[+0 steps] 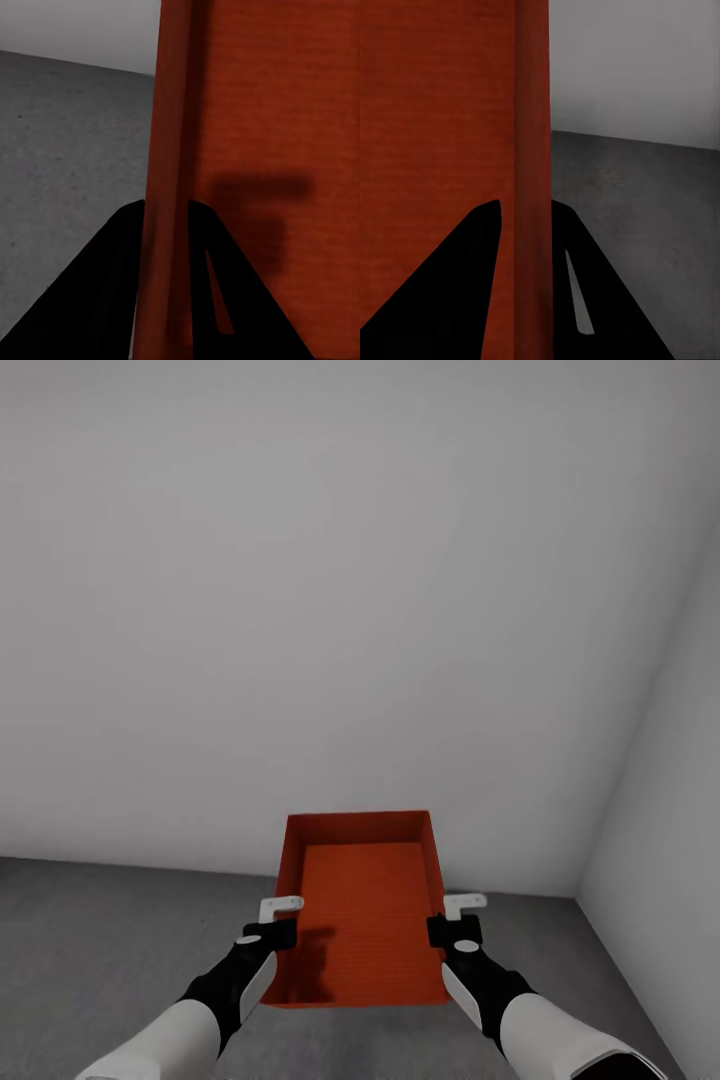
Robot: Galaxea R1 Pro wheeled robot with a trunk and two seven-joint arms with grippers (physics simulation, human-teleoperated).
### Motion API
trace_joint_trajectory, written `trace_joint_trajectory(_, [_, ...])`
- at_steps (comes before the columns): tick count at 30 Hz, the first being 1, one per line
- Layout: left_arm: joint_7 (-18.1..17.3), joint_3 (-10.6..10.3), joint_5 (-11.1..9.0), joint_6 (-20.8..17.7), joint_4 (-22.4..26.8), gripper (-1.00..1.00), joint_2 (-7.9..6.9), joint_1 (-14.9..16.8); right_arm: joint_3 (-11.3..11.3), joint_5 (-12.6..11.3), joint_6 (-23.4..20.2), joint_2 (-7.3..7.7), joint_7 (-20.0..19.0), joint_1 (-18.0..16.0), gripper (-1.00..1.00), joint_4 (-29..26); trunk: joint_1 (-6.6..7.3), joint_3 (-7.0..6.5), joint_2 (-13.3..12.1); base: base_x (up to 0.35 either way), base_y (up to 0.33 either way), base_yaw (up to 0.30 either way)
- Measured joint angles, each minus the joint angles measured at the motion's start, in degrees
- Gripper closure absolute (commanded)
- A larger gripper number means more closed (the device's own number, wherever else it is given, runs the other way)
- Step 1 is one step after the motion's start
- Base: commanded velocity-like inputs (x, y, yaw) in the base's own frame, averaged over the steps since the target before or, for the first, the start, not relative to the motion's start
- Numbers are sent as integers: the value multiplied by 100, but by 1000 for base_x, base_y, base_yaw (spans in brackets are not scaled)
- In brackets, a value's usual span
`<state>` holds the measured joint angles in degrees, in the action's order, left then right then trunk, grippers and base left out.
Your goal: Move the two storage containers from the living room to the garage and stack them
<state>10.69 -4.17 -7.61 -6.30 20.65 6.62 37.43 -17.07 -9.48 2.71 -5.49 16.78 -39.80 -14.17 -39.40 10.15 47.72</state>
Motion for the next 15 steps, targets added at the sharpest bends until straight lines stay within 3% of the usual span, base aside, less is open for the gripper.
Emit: trace_joint_trajectory(15, [-10,12,16,1,-19,100,-2,2,13,14,-5,-7,0,0,100,12,0,139,0,0,0,0])
